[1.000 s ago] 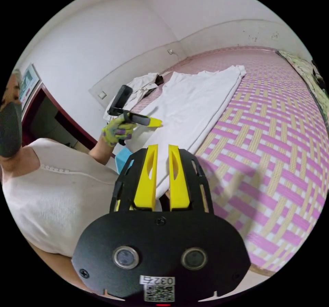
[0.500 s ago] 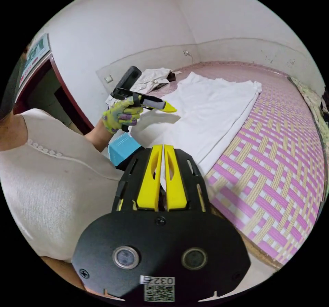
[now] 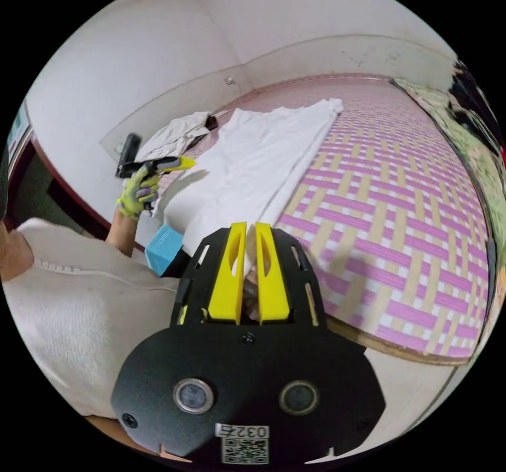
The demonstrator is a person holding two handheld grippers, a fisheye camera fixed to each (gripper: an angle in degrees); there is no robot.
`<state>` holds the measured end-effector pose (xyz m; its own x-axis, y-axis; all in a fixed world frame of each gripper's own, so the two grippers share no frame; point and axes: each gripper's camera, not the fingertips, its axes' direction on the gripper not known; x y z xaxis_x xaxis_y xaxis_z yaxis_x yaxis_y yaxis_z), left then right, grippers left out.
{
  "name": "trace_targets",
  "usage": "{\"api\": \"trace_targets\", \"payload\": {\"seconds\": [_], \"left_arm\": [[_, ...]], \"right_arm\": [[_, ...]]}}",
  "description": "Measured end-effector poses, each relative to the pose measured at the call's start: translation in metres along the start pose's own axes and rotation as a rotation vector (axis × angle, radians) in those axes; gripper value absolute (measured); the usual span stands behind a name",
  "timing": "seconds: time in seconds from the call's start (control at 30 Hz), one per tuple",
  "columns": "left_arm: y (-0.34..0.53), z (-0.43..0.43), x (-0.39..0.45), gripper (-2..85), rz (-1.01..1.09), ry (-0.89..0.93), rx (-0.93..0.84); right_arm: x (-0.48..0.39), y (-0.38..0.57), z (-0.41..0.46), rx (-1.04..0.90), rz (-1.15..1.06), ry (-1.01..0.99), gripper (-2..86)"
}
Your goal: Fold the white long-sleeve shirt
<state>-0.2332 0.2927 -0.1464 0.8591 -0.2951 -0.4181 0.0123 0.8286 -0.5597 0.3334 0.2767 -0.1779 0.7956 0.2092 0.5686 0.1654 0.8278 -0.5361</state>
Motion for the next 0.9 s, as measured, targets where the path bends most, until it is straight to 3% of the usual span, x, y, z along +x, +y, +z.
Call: {"api": "trace_targets", "payload": {"seconds": [0.13,0.33,0.47,0.6,0.8,0.9], "left_arm": [[0.019,-0.030,-0.057,8.0,-0.147,-0.098,-0.001],[0.038,-0.038,-0.088,7.2,-0.207,-0.007,0.015],[0.034,-0.032,-0.087,5.2,-0.190,0.026,0.002],[0.026,-0.021,-0.071,2.9,-0.138,0.026,-0.030],[0.016,0.005,-0.035,4.1,0.021,0.195,-0.119],[0.004,-0.016,-0.059,5.8,-0.054,0.153,-0.028]], "right_arm": [[0.034,-0.025,0.010,-0.067,0.124,-0.121,9.8],[0.020,-0.059,0.047,-0.183,0.046,-0.244,8.9],[0.012,-0.061,0.047,-0.193,-0.004,-0.149,1.4],[0.038,-0.044,0.005,-0.121,0.092,0.001,-0.3],[0.077,0.000,-0.057,-0.052,0.302,0.149,2.1],[0.060,0.009,-0.085,0.032,0.341,0.331,7.2]]}}
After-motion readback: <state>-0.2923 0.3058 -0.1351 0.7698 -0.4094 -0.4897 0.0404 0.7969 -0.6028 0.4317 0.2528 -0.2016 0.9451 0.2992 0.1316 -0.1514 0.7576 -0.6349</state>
